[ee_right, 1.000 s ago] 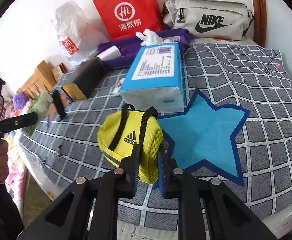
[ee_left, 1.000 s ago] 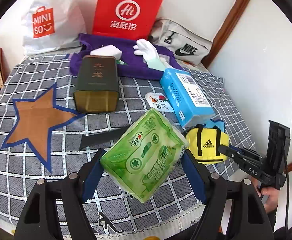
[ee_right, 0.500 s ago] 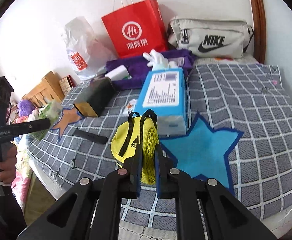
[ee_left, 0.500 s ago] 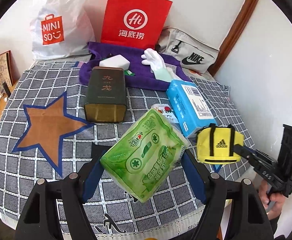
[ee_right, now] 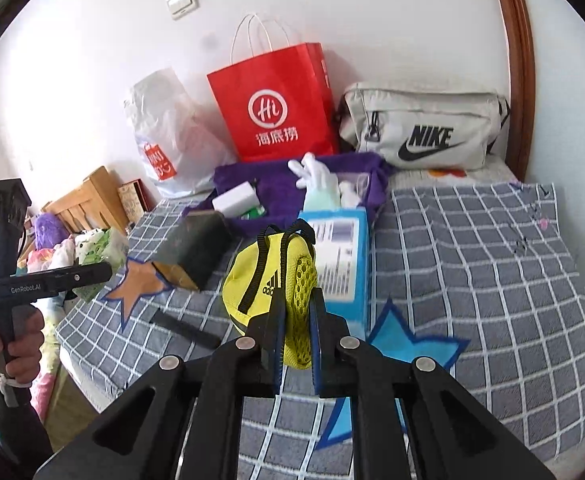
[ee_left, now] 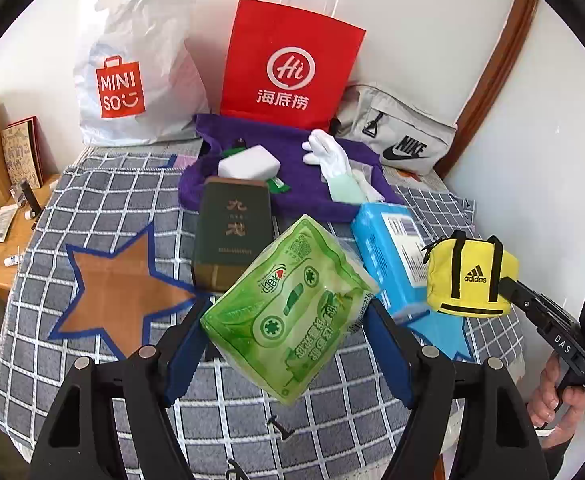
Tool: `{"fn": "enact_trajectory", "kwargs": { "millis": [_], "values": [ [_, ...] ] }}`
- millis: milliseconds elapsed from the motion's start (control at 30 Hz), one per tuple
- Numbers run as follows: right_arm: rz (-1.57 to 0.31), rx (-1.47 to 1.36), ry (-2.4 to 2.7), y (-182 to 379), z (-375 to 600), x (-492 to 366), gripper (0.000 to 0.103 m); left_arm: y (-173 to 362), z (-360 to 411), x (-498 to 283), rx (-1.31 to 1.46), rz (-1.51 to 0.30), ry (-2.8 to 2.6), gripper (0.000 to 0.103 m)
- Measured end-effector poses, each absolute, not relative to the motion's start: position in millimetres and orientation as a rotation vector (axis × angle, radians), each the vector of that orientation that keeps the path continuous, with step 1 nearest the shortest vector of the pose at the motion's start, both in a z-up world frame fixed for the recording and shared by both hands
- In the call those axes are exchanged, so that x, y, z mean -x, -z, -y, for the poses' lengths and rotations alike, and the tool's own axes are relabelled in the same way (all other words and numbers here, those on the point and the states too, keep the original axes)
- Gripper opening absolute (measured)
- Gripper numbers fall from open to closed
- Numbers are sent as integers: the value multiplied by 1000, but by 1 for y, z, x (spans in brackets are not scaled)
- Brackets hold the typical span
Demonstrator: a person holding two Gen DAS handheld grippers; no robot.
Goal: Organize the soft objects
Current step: 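Carry the green tissue pack and yellow bag toward the purple towel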
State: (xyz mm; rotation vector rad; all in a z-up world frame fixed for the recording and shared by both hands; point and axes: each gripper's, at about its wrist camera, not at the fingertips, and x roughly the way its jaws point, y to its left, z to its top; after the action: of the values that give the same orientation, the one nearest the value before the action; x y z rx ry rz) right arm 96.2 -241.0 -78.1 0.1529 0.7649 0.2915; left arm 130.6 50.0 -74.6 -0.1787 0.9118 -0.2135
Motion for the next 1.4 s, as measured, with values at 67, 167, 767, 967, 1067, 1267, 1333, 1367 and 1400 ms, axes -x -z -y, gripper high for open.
{"fn": "enact_trajectory", "kwargs": {
  "millis": [67,167,767,967,1067,1267,1333,1367,1400],
  "values": [
    [-757,-153,-288,74,241,-103,11,72,-51,-137,181,-910,212,75],
    [-744,-166,-292,68,240,-117,11,69,-51,-148,183,-914,203,75],
    [-746,-223,-274,73,243,-217,11,67,-56,-231,229,-947,180,75],
    [-755,-216,-293,79,235,-249,11,69,-54,-260,209,-962,163,75],
    [-760,-208,-309,84,227,-264,11,73,-54,-274,205,-973,153,75],
    [-796,-170,-344,98,210,-292,11,81,-54,-297,193,-991,142,75],
    [-804,-167,-355,102,207,-299,11,83,-55,-305,197,-994,138,75],
    [-808,-167,-359,103,206,-303,11,84,-55,-308,201,-995,136,75],
    [-809,-165,-360,103,205,-307,11,84,-56,-312,205,-997,135,75]
  ]
}}
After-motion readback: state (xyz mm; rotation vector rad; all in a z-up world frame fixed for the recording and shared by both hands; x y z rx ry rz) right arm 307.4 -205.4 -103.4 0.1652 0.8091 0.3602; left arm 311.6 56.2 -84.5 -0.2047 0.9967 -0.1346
